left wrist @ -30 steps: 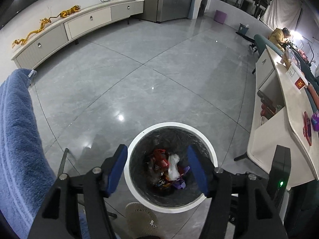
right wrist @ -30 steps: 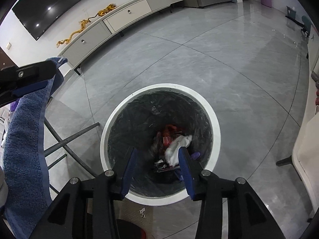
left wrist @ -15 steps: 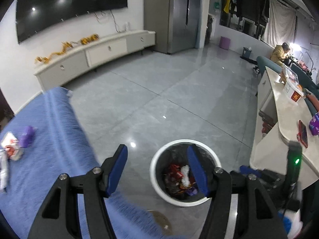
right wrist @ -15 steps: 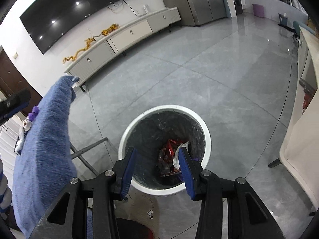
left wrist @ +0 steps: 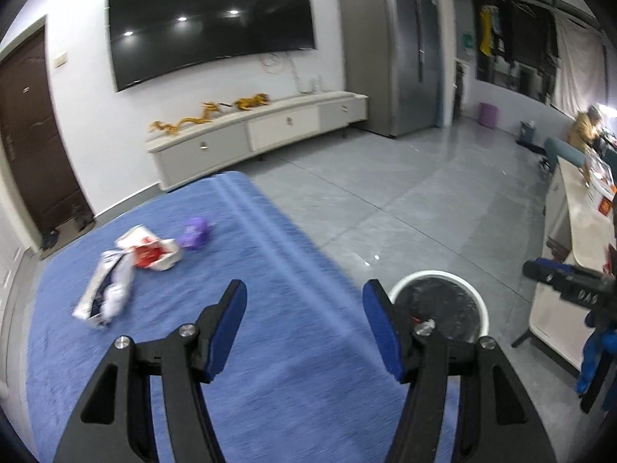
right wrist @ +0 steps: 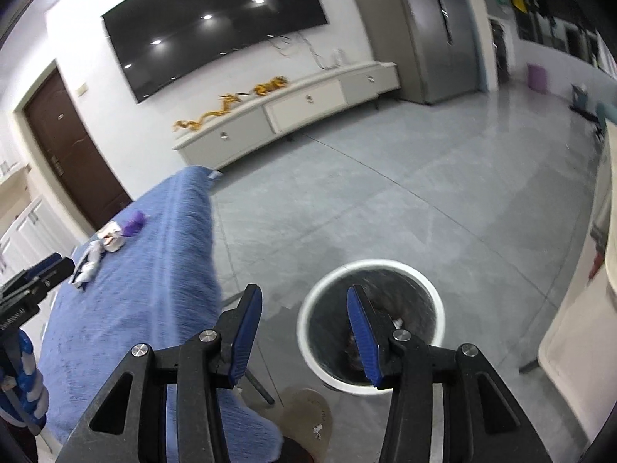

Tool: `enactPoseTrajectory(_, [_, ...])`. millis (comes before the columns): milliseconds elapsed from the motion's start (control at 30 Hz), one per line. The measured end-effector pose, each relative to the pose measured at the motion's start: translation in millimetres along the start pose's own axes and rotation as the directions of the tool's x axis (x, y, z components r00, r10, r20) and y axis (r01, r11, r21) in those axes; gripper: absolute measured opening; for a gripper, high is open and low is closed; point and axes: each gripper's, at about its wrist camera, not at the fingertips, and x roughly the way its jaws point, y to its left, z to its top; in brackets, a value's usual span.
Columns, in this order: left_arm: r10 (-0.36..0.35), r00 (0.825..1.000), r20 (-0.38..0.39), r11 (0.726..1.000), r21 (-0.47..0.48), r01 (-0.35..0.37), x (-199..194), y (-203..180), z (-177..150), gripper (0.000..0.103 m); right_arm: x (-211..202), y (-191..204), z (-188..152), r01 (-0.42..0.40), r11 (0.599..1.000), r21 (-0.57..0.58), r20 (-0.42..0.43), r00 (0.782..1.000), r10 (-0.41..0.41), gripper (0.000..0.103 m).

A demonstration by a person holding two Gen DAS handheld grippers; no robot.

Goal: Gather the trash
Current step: 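Move both grippers back toward the wrappers on the towel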

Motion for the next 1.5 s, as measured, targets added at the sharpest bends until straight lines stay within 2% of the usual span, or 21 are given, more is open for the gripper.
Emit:
enactPoseTrajectory(133, [0.034,0.999,0.015,0.998,-0.060,-0.033,-13.1,36.6,-11.9,0.061,-1.3,32.7,10.9,-0.032,0.998,-0.061,0.013,0.999,0.033,0.044])
enactPoseTrajectory(367, [0.137,0.989,0.056,0.980,-0.151,-0.127,-37.1,91.9,-36.8,0.061,2.2,83.8,16.3,-0.059,0.989,-0.133,0.006,0.998,0.060,0.044])
enactPoseTrajectory(767, [0.228,0.973,-0.045,0.926,-0.297,-0.231,-37.9,192.0,-100.9,0.061,44.6,159.1,8.4,-0.118,0.967,-0.227,-0.099,0.990,0.097,0.044])
enactPoseTrajectory(933, [0.266,0.962,-0.061,0.903,-0.333,-0.271,-31.9,226.2,-102.2,0.061,64.3,182.3,7.8,-0.155,0.951,-0.267,-0.133,0.983,0.123,0.044])
enactPoseTrajectory(1100, [0.249,0.963,-0.102,0.897,-0.350,-0.269,1.5,255.2,-91.9,0.061,87.1,197.2,10.9,-0.180,0.937,-0.298,-0.165,0.977,0.135,0.044])
enactPoseTrajectory(1333, [0.153,0.982,-0.111,0.930,-0.320,-0.181,43.5,274.0,-63.1,0.061,113.8,205.7,14.8,-0.205,0.928,-0.313,-0.202,0.968,0.146,0.044])
enactPoseTrajectory(1500, [0.138,0.979,-0.150,0.939,-0.295,-0.178,79.7,282.9,-49.5,0.061,130.8,210.0,20.0,-0.226,0.922,-0.314,-0.218,0.963,0.162,0.045])
